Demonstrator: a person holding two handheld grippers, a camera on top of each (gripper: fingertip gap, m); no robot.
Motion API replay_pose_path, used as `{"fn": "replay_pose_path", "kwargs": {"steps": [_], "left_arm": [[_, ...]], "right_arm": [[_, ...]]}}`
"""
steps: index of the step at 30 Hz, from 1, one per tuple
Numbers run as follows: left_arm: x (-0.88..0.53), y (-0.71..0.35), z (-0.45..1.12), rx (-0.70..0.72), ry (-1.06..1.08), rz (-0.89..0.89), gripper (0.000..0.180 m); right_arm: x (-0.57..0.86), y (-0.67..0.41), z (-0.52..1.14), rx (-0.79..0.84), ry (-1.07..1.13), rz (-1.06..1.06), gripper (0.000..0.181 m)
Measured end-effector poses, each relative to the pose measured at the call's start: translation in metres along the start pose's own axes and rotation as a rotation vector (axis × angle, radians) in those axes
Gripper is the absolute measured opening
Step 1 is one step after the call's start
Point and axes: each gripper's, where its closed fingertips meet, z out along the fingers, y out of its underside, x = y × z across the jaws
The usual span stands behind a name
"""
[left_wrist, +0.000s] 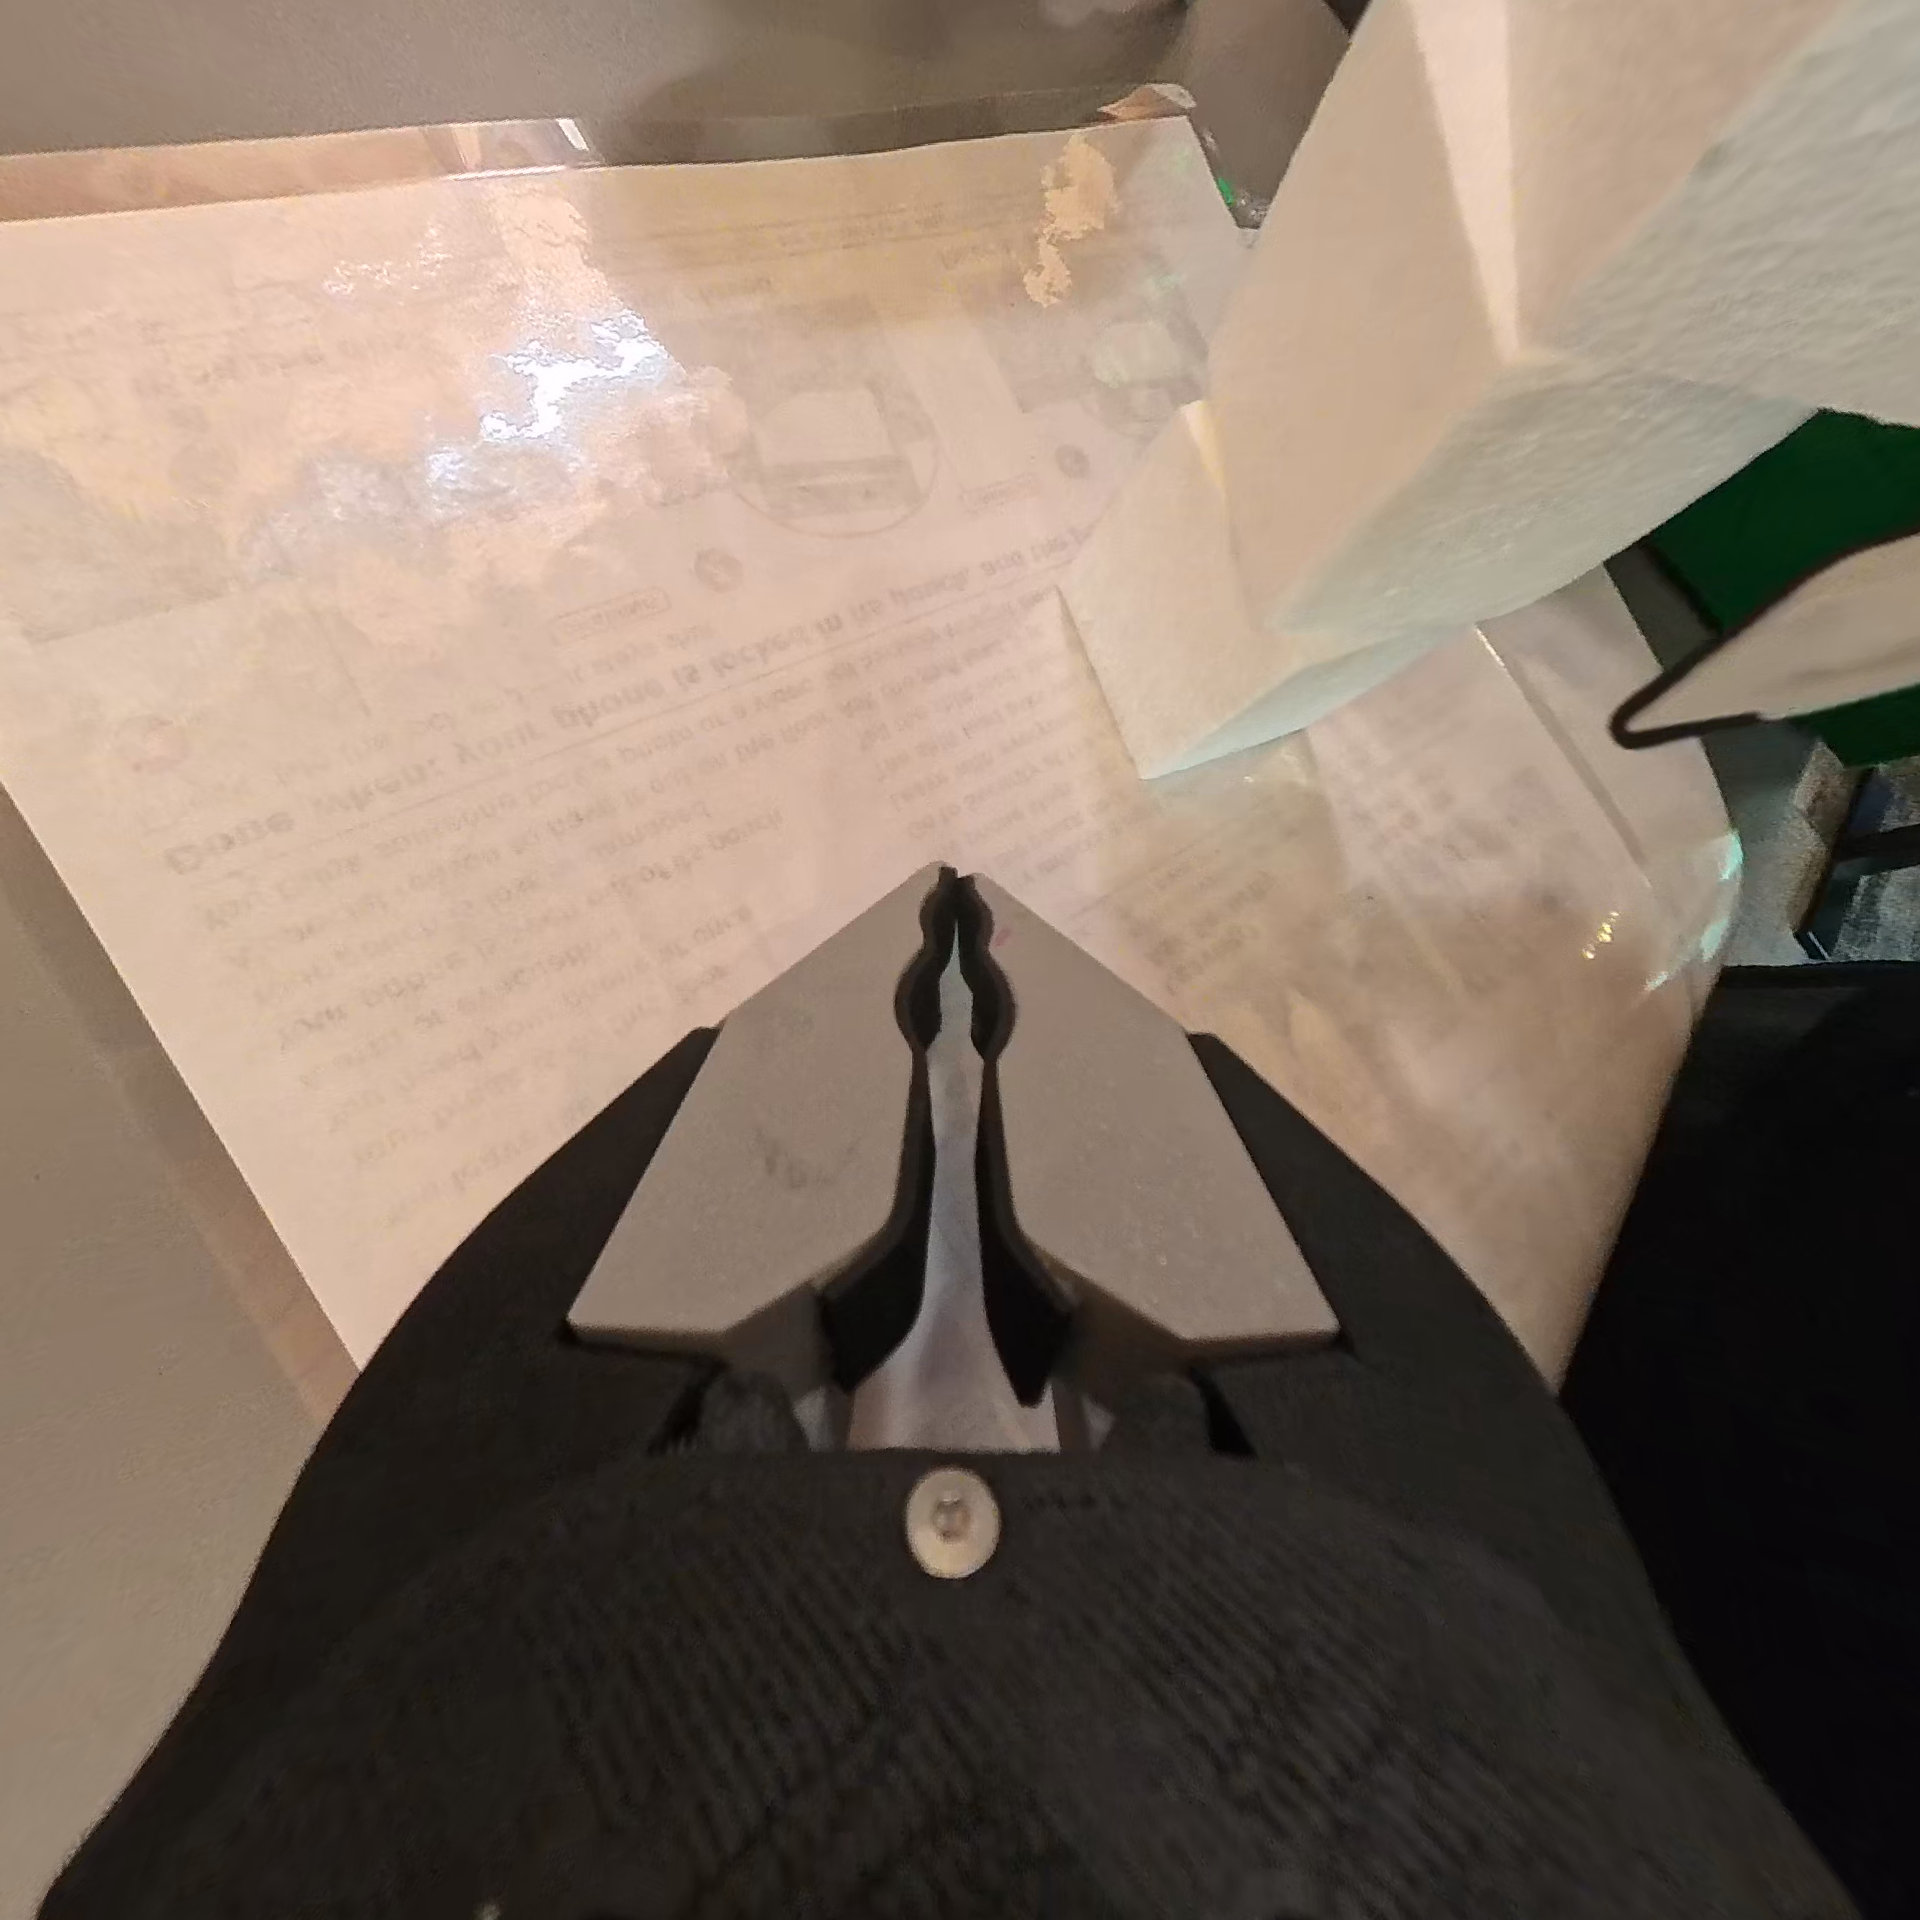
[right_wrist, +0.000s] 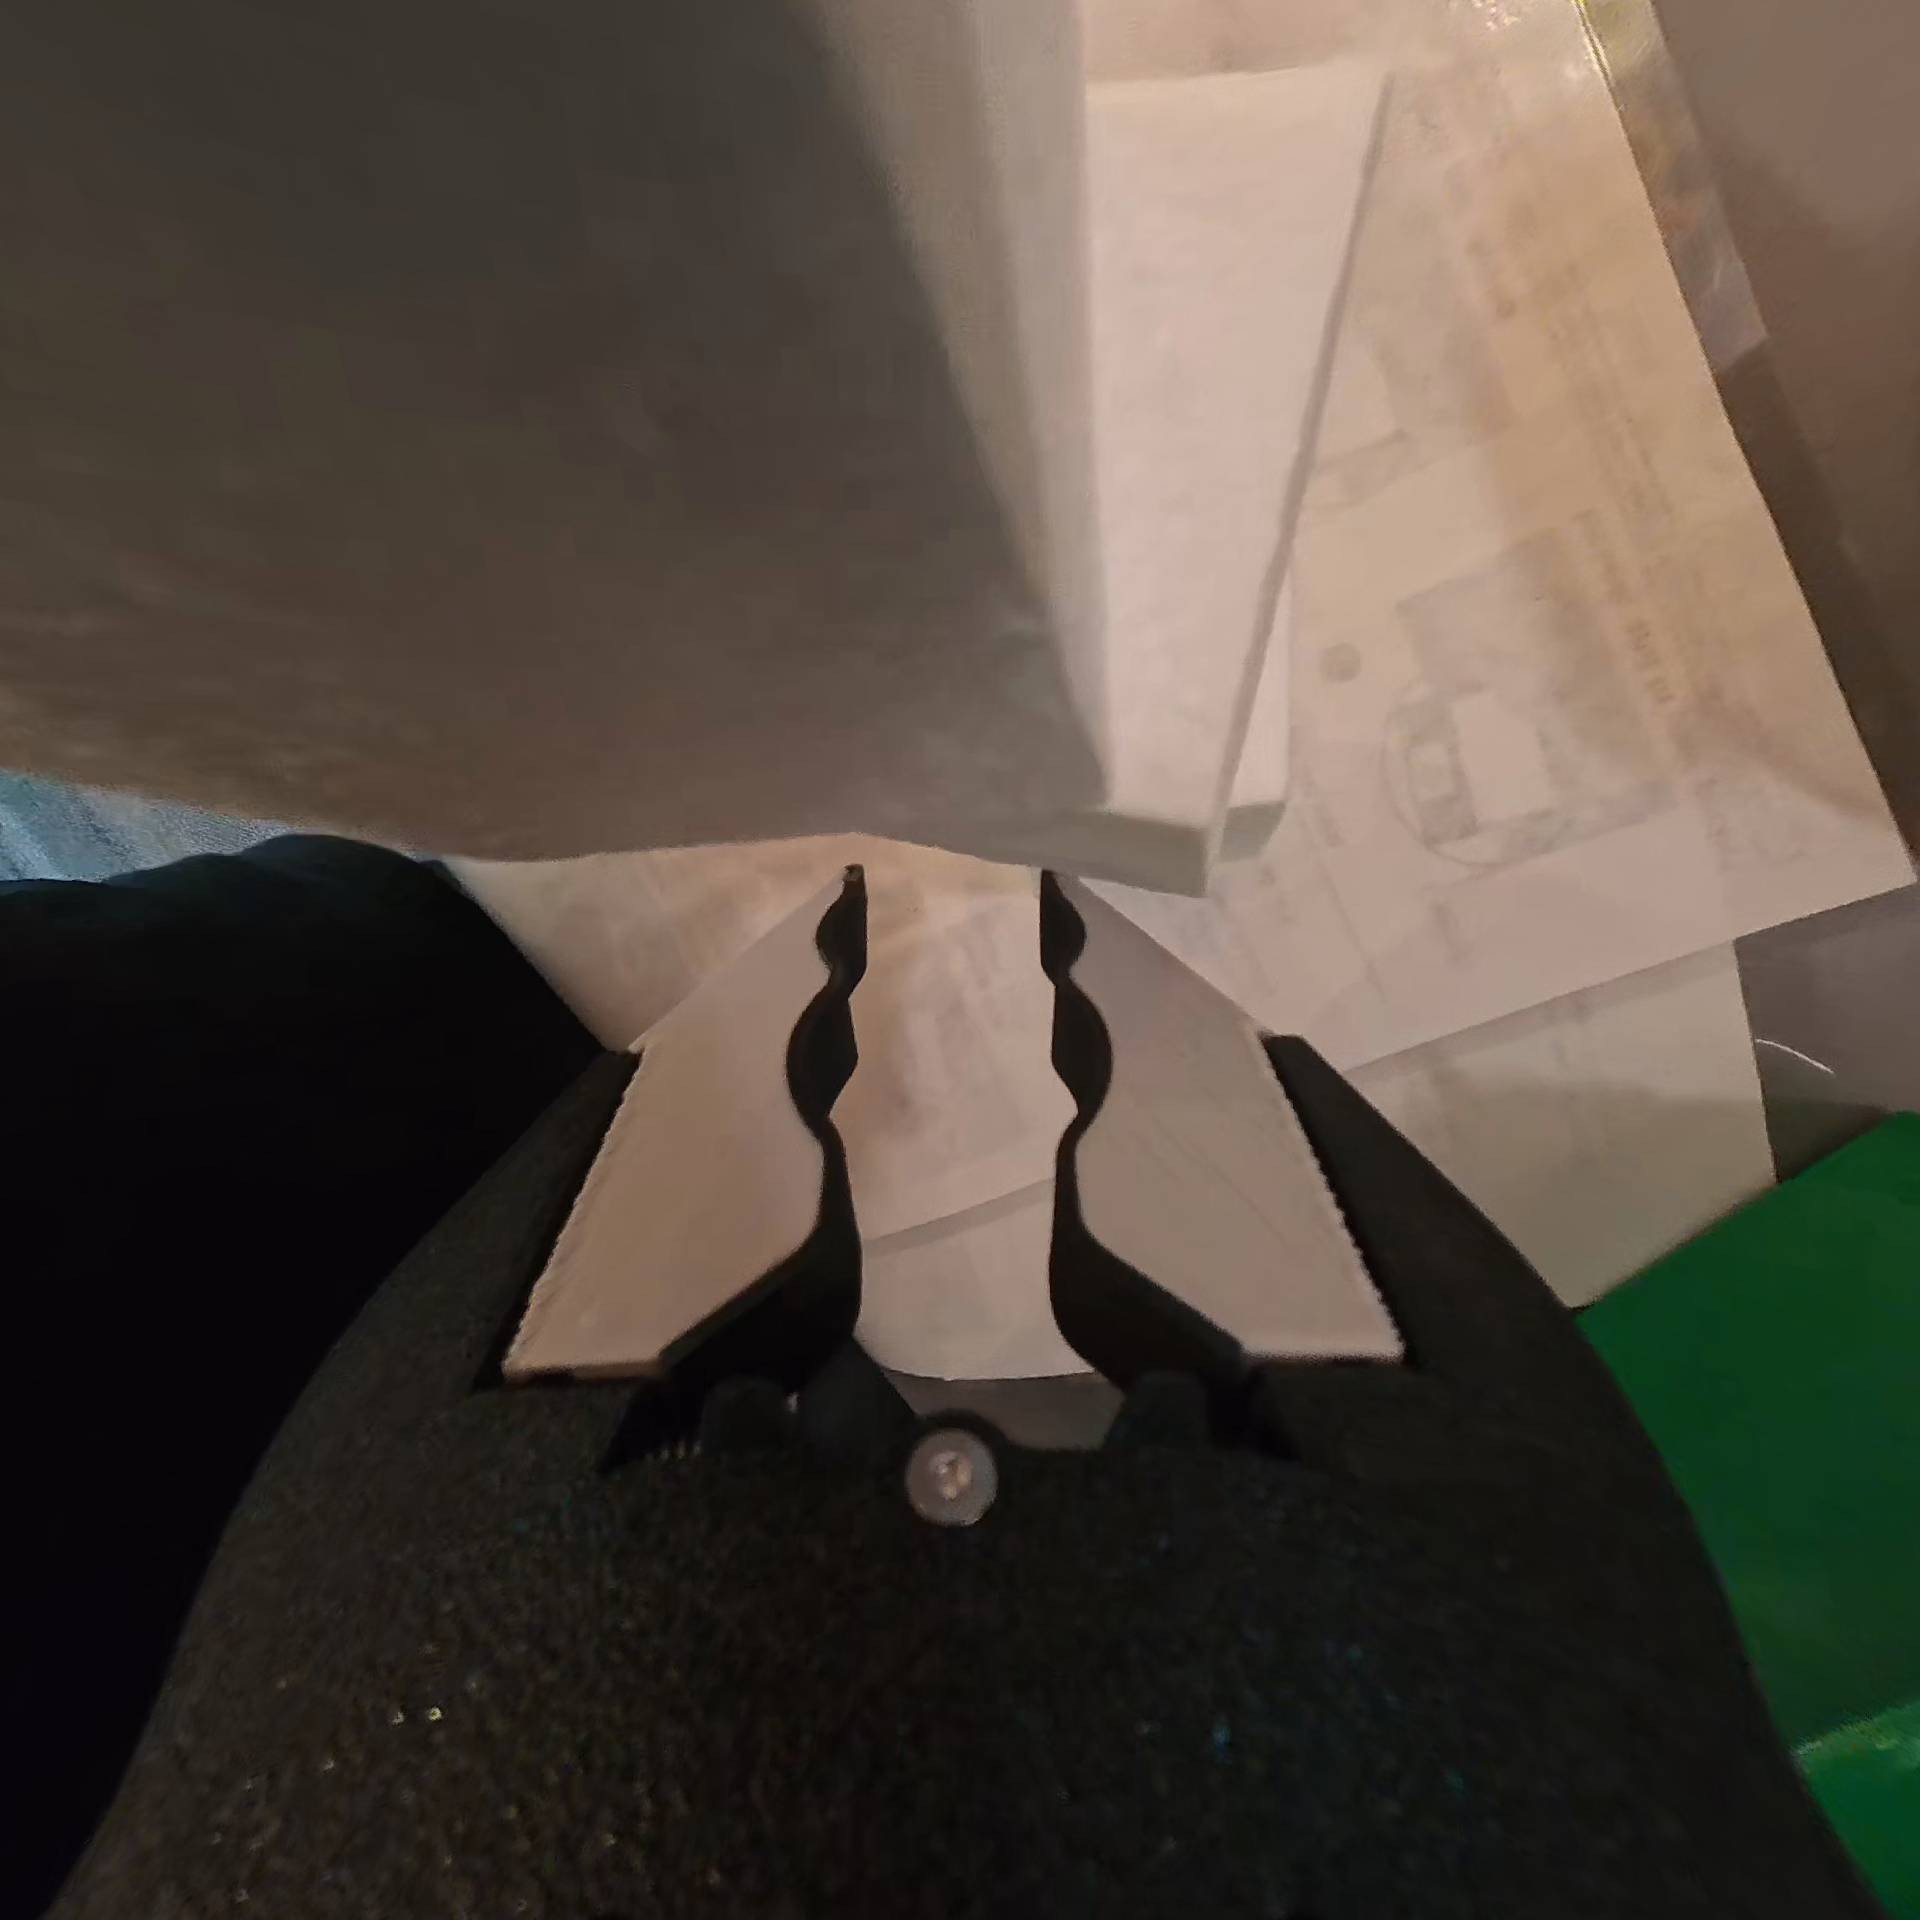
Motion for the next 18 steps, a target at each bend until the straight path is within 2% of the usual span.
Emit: {"fn": "replay_pose_path", "kwargs": {"steps": [10,18], "left_arm": [[0.0,0.0,0.0,0.002,0.001,-0.004,0.0],[0.0,0.0,0.0,-0.005,-0.003,-0.001,0.0]], "right_arm": [[0.015,-0.014,-0.003,0.016,0.017,0.03,0.033],[0.042,-0.008,-0.014,0.013,0.066,0.133,0.033]]}}
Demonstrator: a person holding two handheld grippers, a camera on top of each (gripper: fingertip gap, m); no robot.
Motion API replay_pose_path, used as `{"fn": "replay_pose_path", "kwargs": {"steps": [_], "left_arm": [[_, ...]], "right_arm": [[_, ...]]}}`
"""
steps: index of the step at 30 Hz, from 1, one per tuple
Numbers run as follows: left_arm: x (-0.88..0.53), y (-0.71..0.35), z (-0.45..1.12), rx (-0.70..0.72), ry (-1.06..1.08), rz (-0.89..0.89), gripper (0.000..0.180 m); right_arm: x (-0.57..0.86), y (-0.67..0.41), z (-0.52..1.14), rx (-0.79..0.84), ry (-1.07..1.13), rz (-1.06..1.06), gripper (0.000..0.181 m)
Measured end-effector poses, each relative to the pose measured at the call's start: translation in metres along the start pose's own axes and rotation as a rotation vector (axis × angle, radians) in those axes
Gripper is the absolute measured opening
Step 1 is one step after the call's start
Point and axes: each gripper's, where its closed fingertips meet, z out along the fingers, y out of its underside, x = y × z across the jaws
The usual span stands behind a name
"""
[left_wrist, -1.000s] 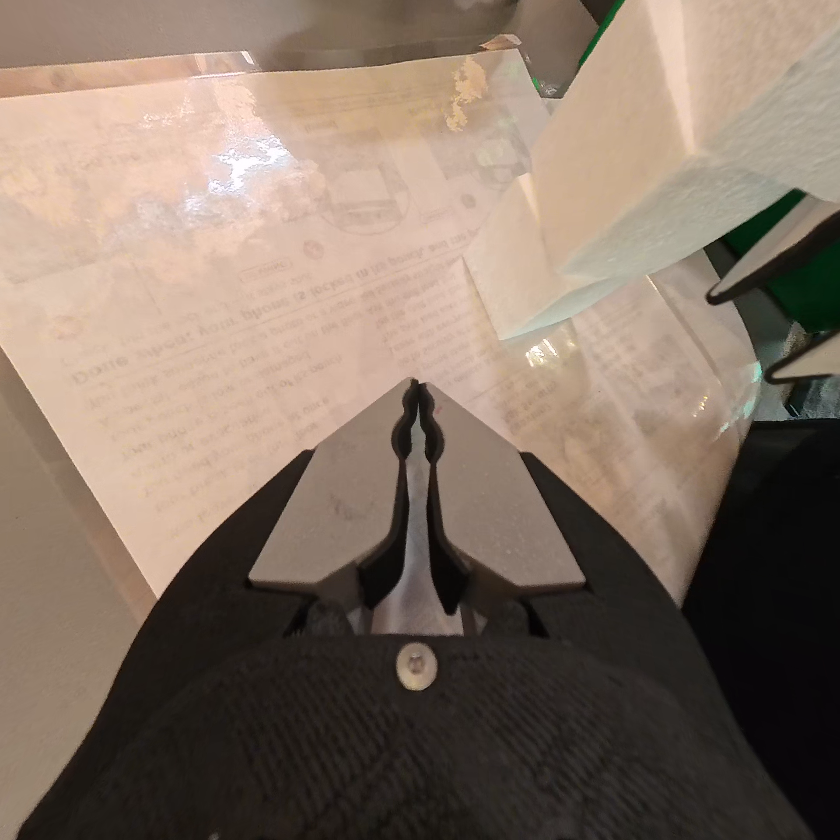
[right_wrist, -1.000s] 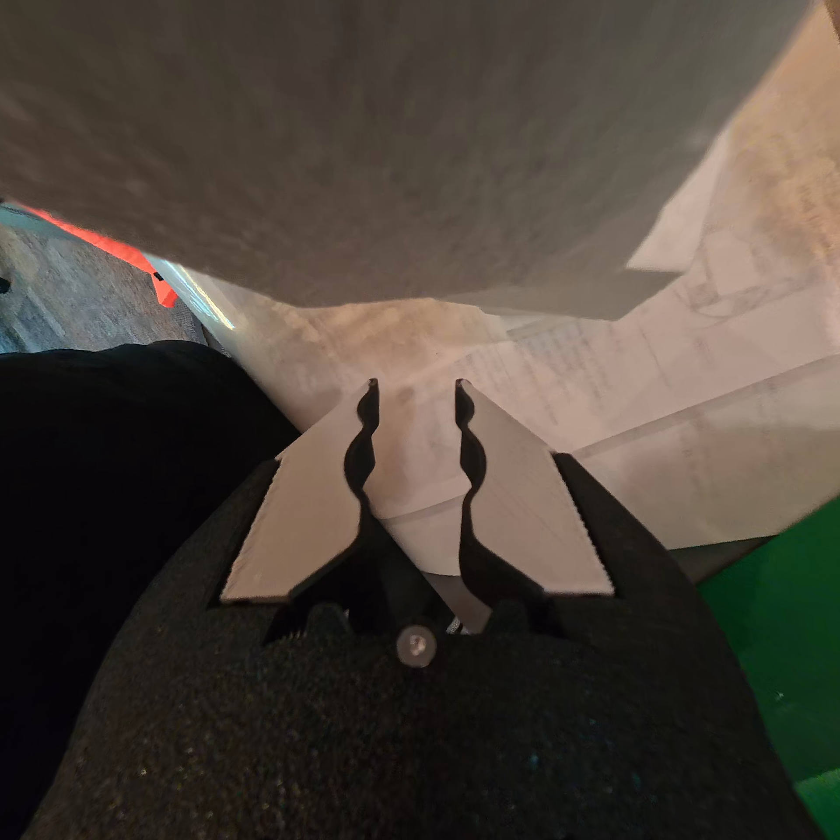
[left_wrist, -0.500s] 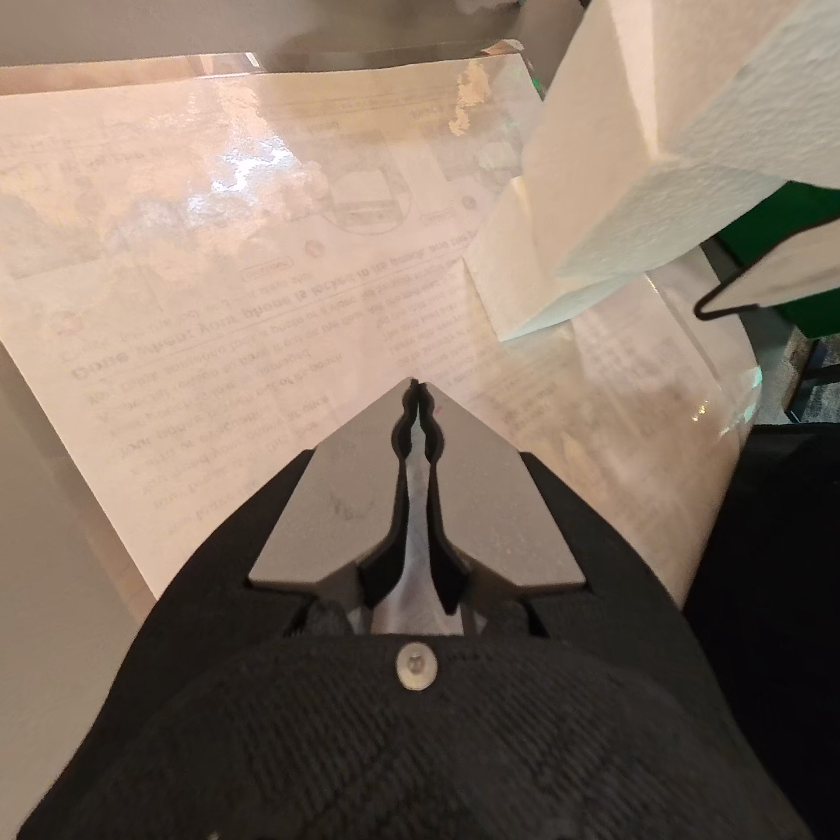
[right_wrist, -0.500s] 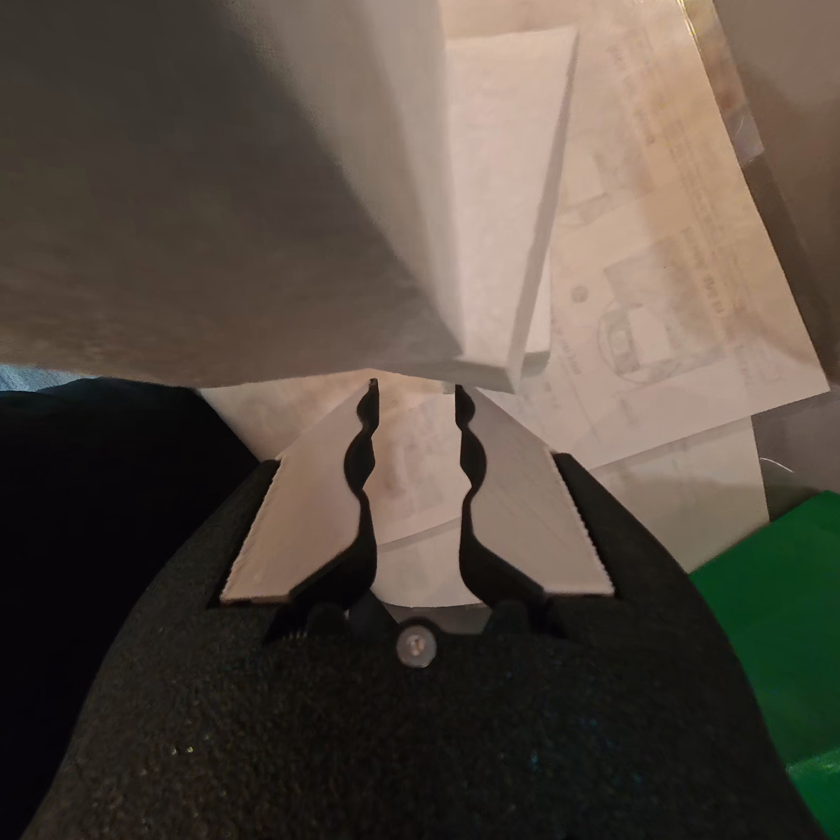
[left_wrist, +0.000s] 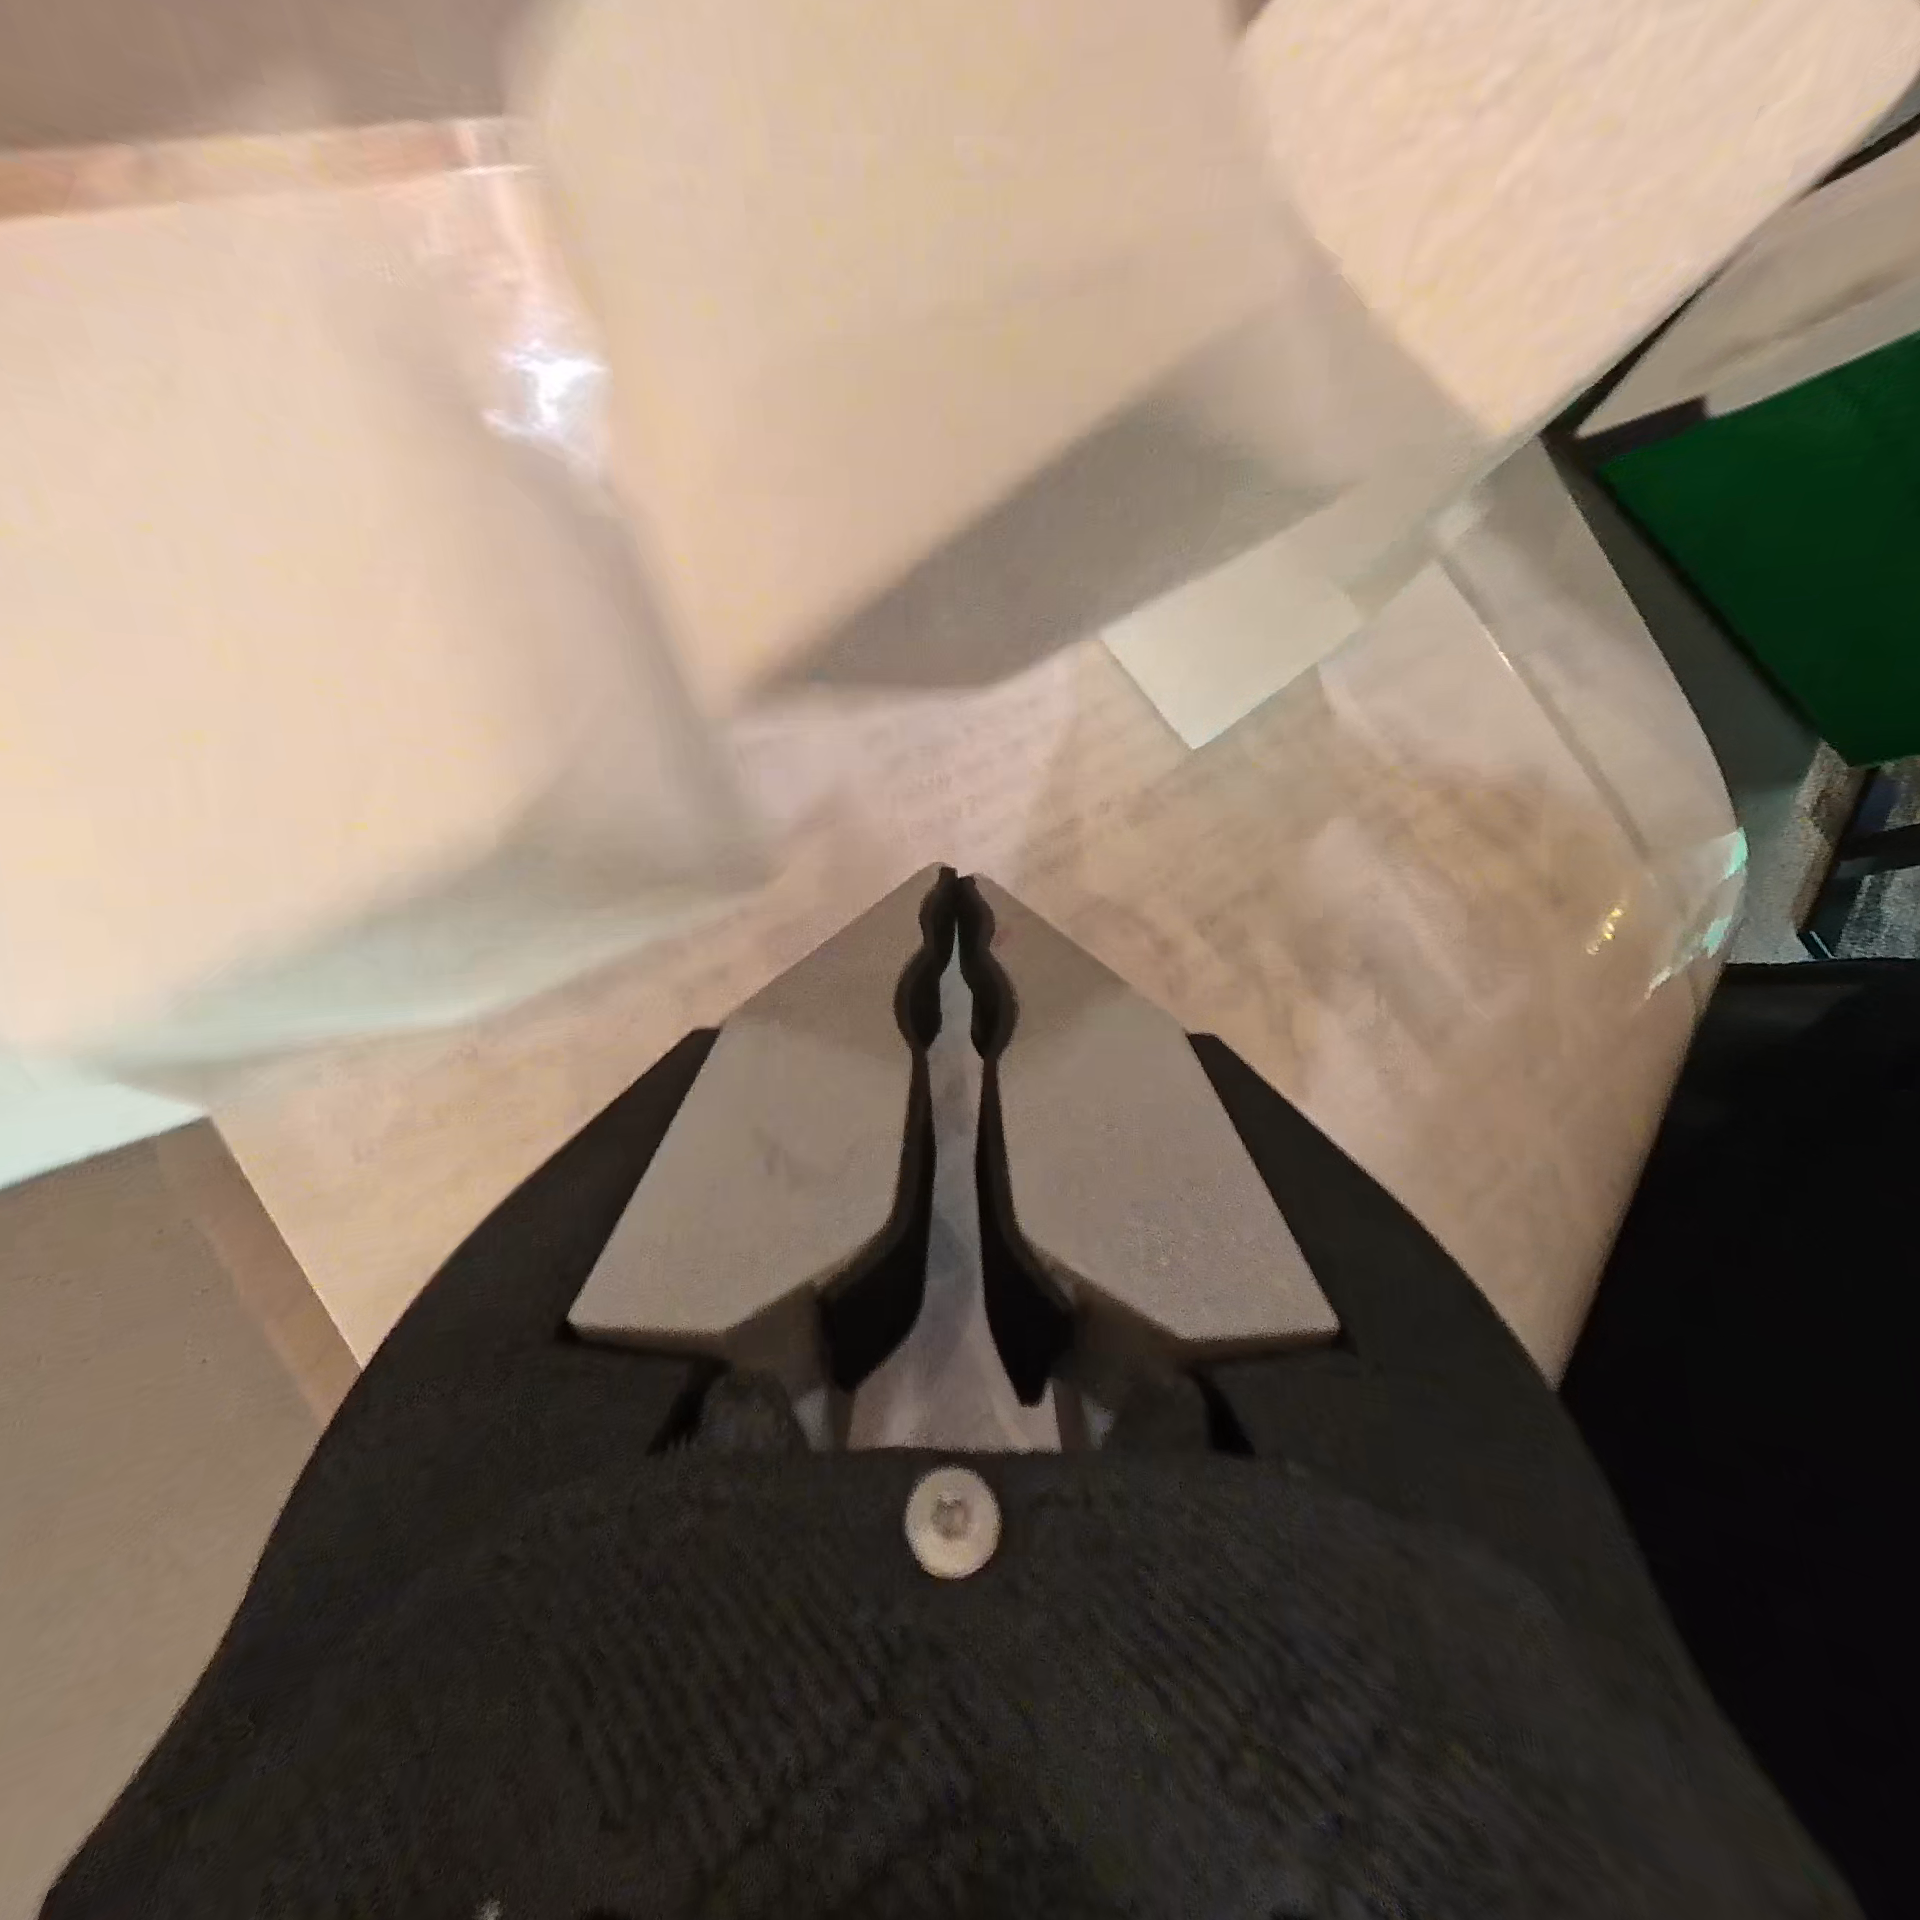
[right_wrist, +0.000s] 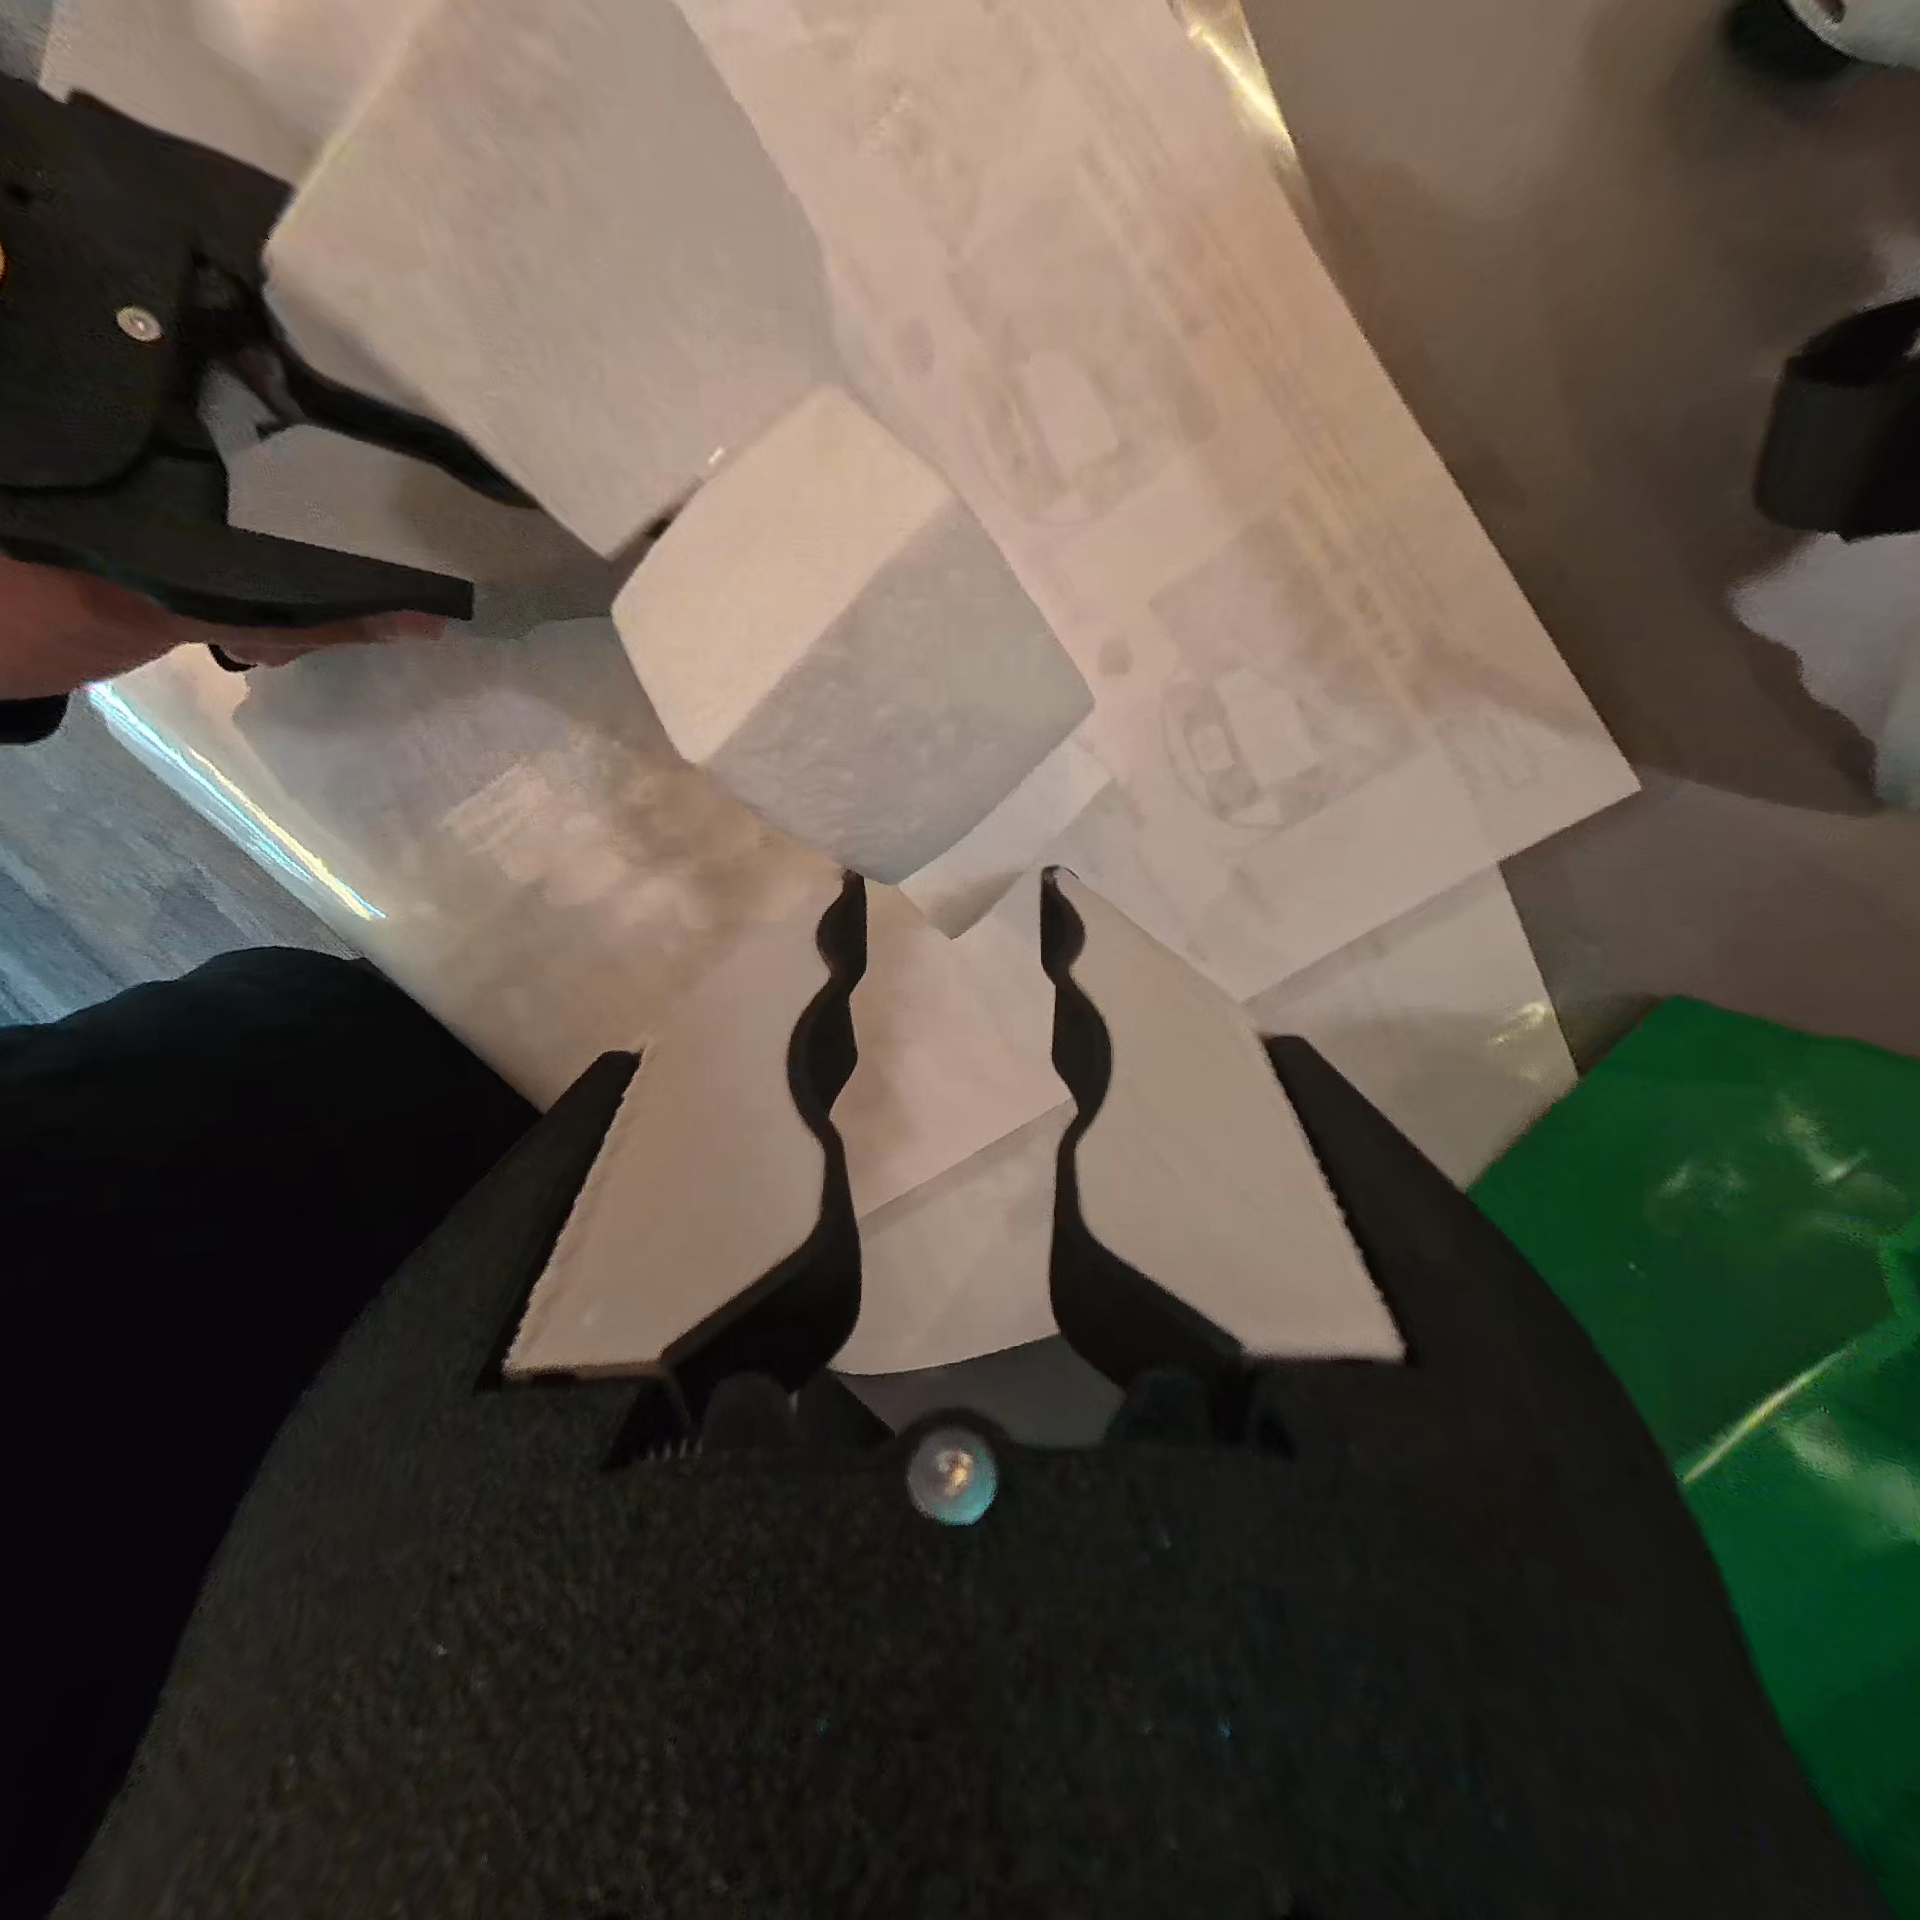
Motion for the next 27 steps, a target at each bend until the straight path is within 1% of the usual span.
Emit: {"fn": "replay_pose_path", "kwargs": {"steps": [8,12,15,17,20,22,24,26,27], "left_arm": [[0.001,0.0,0.0,-0.008,-0.008,0.013,0.0],[0.004,0.003,-0.001,-0.026,-0.021,0.033,0.0],[0.006,0.004,-0.001,-0.018,-0.018,0.039,0.0],[0.006,0.004,-0.001,-0.016,-0.01,0.03,0.0],[0.006,0.004,-0.001,-0.027,-0.01,0.035,0.0],[0.006,0.004,0.0,-0.026,-0.016,0.043,0.0],[0.006,0.004,0.0,-0.018,-0.016,0.039,0.0],[0.007,0.004,0.0,-0.012,-0.011,0.035,0.0],[0.007,0.004,0.0,-0.01,-0.009,0.036,0.0]], "right_arm": [[0.002,0.006,-0.009,0.043,0.032,0.063,0.04],[0.007,0.017,-0.021,0.074,0.05,0.126,0.039],[-0.007,0.022,-0.024,0.091,-0.017,0.138,0.034],[-0.021,0.029,-0.017,0.065,-0.068,0.12,0.033],[-0.034,0.041,-0.002,0.014,-0.077,0.083,0.034],[-0.052,0.043,0.006,0.012,-0.163,0.081,0.033],[-0.07,0.051,0.02,-0.043,-0.253,0.04,0.024],[-0.052,0.058,0.041,-0.117,-0.141,-0.043,0.023],[-0.044,0.055,0.049,-0.126,-0.101,-0.074,0.023]]}}
